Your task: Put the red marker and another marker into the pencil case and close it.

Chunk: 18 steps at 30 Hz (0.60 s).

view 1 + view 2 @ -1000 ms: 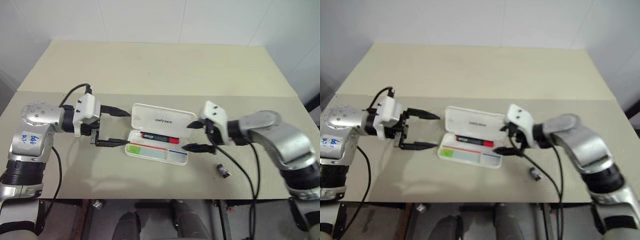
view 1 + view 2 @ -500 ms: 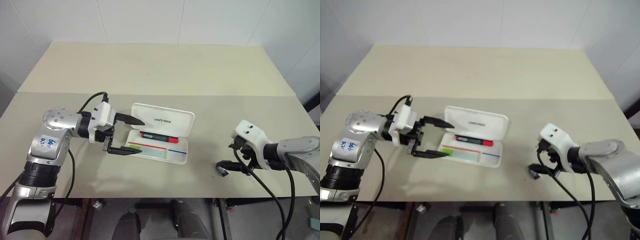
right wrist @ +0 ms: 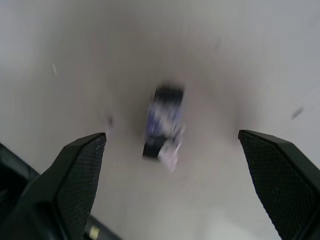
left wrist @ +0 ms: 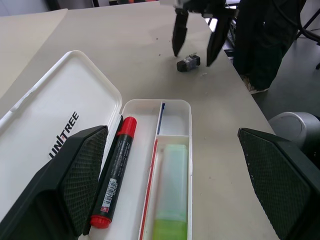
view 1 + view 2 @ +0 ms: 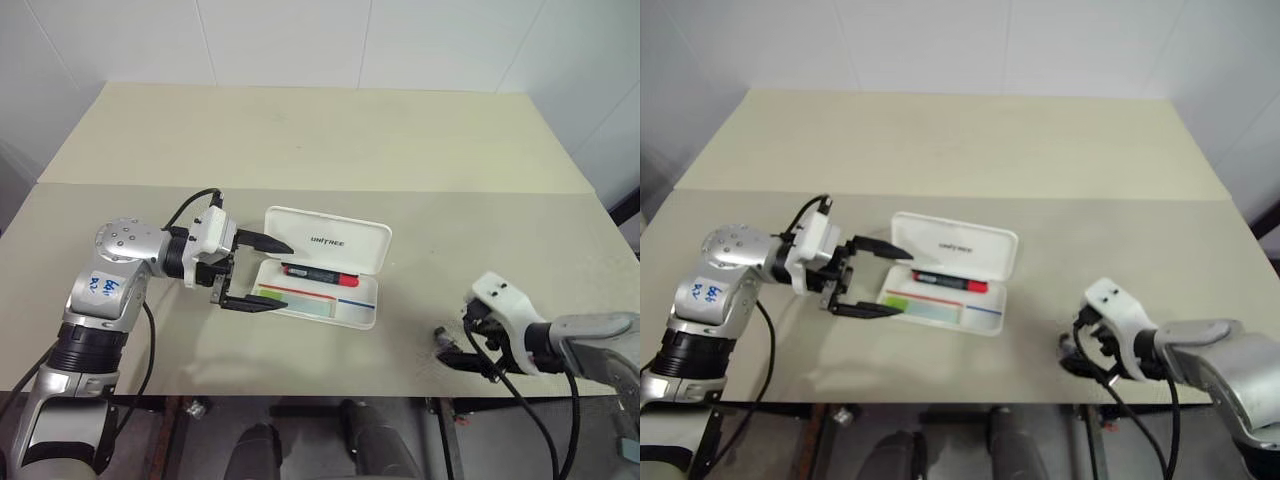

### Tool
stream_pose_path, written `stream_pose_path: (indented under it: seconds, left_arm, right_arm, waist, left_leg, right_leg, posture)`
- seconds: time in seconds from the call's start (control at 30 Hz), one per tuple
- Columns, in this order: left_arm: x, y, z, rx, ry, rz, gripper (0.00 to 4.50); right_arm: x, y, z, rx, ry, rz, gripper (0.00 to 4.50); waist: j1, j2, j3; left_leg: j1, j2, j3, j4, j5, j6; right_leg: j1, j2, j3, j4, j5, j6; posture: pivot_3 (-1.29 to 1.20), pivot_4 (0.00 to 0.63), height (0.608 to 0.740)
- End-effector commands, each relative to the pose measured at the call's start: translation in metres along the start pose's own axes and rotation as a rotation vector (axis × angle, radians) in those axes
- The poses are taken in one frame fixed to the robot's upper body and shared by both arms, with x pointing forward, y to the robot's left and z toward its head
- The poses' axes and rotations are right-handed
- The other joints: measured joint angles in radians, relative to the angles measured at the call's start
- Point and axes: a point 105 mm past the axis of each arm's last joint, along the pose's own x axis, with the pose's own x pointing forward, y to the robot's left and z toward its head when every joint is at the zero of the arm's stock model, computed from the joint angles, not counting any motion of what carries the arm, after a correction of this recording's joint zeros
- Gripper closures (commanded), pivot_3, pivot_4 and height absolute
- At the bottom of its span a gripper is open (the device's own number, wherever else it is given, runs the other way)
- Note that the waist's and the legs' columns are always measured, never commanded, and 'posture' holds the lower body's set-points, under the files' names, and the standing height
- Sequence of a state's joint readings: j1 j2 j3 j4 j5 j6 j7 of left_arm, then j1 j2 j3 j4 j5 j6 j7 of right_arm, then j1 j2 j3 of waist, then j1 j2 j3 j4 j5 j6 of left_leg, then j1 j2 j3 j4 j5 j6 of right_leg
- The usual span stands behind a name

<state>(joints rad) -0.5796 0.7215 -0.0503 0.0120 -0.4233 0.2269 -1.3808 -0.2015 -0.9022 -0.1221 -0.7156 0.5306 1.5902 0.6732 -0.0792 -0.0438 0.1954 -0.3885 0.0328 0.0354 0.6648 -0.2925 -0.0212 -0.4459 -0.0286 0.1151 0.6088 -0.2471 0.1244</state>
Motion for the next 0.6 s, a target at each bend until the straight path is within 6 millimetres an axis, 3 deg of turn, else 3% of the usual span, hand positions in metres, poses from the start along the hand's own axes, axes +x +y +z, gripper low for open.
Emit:
stream_pose_path:
  seconds: [0.03,0.1,0.2,0.3,0.53,0.6]
  left_arm:
    - [-0.006,0.0,0.012,0.053,0.0,-0.001,0.0]
    - [-0.008,-0.002,0.016,0.058,-0.004,-0.013,0.0]
    - [-0.01,-0.004,0.02,0.056,-0.008,-0.026,0.0]
    - [-0.011,-0.006,0.02,0.049,-0.005,-0.035,0.0]
    - [-0.012,-0.006,0.019,0.046,-0.003,-0.021,0.0]
    - [-0.013,-0.005,0.019,0.049,0.001,-0.015,0.0]
  right_arm:
    - [0.006,0.0,0.001,-0.004,-0.004,-0.005,0.0]
    - [0.013,-0.003,0.003,0.001,-0.006,-0.011,0.0]
    - [0.018,-0.004,0.008,0.004,-0.014,-0.012,0.65]
    - [0.02,-0.004,0.012,0.005,-0.022,-0.011,1.69]
    - [0.021,0.001,0.016,-0.011,-0.03,0.007,4.09]
    - [0.019,0.003,0.02,-0.039,-0.051,0.022,4.2]
  waist:
    - [-0.002,-0.001,-0.001]
    - [-0.006,-0.006,-0.002]
    - [-0.011,-0.011,-0.004]
    - [-0.011,-0.012,-0.004]
    - [-0.01,-0.012,-0.004]
    - [-0.011,-0.012,-0.004]
  left_leg:
    - [0.0,0.0,0.0,0.0,0.0,0.0]
    - [0.001,0.0,0.0,0.0,0.0,0.0]
    - [0.002,0.001,0.001,0.0,0.001,0.002]
    - [0.002,0.002,0.002,0.0,0.004,0.005]
    - [0.002,0.004,0.002,-0.001,0.006,0.007]
    - [0.002,0.004,0.002,-0.002,0.006,0.007]
  right_leg:
    - [0.0,0.0,0.0,0.0,0.0,0.0]
    - [0.001,0.0,0.0,-0.001,0.0,-0.001]
    - [0.002,0.001,0.0,-0.004,0.0,-0.006]
    - [0.003,0.001,0.002,-0.01,0.002,-0.015]
    - [0.003,0.003,0.002,-0.012,0.004,-0.017]
    - [0.003,0.003,0.002,-0.012,0.004,-0.017]
  posture:
    - [0.0,0.15,0.74]
    - [0.0,0.15,0.74]
    - [0.0,0.15,0.74]
    - [0.0,0.15,0.74]
    - [0.0,0.15,0.74]
    - [0.0,0.15,0.74]
